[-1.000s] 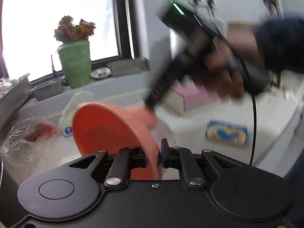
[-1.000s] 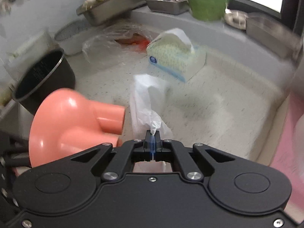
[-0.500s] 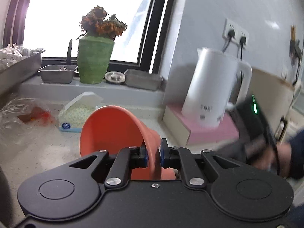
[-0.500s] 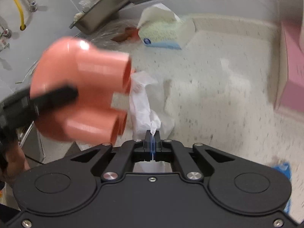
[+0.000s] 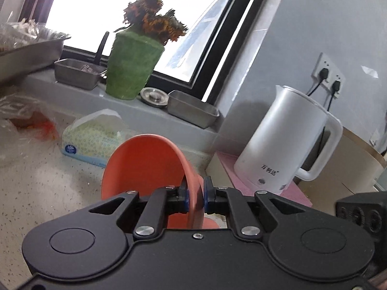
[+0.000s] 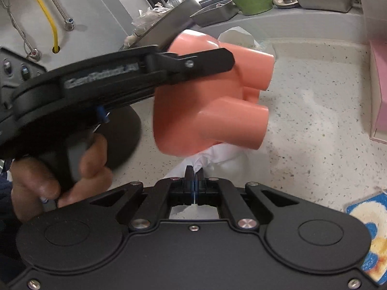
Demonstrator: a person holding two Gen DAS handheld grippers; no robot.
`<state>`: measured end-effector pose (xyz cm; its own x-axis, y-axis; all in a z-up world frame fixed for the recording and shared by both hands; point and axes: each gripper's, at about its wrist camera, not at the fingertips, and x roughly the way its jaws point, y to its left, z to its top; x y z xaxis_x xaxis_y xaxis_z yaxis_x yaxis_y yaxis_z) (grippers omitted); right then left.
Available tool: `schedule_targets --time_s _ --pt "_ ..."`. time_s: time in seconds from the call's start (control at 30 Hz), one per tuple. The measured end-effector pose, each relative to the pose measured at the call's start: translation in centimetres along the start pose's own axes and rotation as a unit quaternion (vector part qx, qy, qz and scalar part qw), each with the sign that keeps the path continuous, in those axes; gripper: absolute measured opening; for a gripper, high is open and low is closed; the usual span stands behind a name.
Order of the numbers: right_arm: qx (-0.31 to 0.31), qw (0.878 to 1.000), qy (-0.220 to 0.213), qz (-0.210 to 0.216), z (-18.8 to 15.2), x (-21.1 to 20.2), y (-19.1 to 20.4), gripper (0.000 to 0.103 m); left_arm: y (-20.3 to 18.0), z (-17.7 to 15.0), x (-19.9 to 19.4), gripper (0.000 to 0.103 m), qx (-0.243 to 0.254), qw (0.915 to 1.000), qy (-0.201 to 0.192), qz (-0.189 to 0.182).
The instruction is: Clean bowl
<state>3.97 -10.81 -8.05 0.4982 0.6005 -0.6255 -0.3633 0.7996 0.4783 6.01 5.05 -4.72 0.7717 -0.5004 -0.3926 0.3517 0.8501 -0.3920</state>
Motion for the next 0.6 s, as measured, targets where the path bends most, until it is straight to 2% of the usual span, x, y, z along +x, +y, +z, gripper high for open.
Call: schedule_targets --time_s 0.1,0.17,0.27,0.33,0.47,0.57,0.6 --pt "0.026 0.999 0.003 -0.04 -0.4 -0.3 -2.1 0.001 0.2 -0.1 0.1 0.01 0.004 1.0 0.002 0.006" --pt "0.046 0.997 -0.002 -0.061 -0.3 -0.9 -3.4 0.001 -0.3 -0.2 0.0 0.01 0.033 0.9994 0.005 0.011" --pt "0.059 0.995 -0.015 -0.083 0.2 -1.7 -4.6 0.001 -1.5 -0.8 0.0 0.01 0.106 0.994 0.016 0.02" --pt "0.062 0.993 -0.036 -0.097 1.3 -2.8 -5.3 0.001 -2.3 -1.6 -0.2 0.01 0.166 0.9854 0.026 0.028" --pt "0.051 0.99 -0.069 -0.111 3.4 -4.5 -5.4 0.001 -3.7 -3.3 -0.4 0.01 0.274 0.96 0.043 0.041" --pt "0.044 0.989 -0.089 -0.109 4.4 -5.6 -5.5 0.001 -4.4 -4.9 -0.4 0.011 0.374 0.925 0.055 0.043" --pt "0.046 0.989 -0.092 -0.106 4.5 -5.7 -5.5 0.001 -4.5 -5.4 -0.3 0.011 0.413 0.9077 0.061 0.04"
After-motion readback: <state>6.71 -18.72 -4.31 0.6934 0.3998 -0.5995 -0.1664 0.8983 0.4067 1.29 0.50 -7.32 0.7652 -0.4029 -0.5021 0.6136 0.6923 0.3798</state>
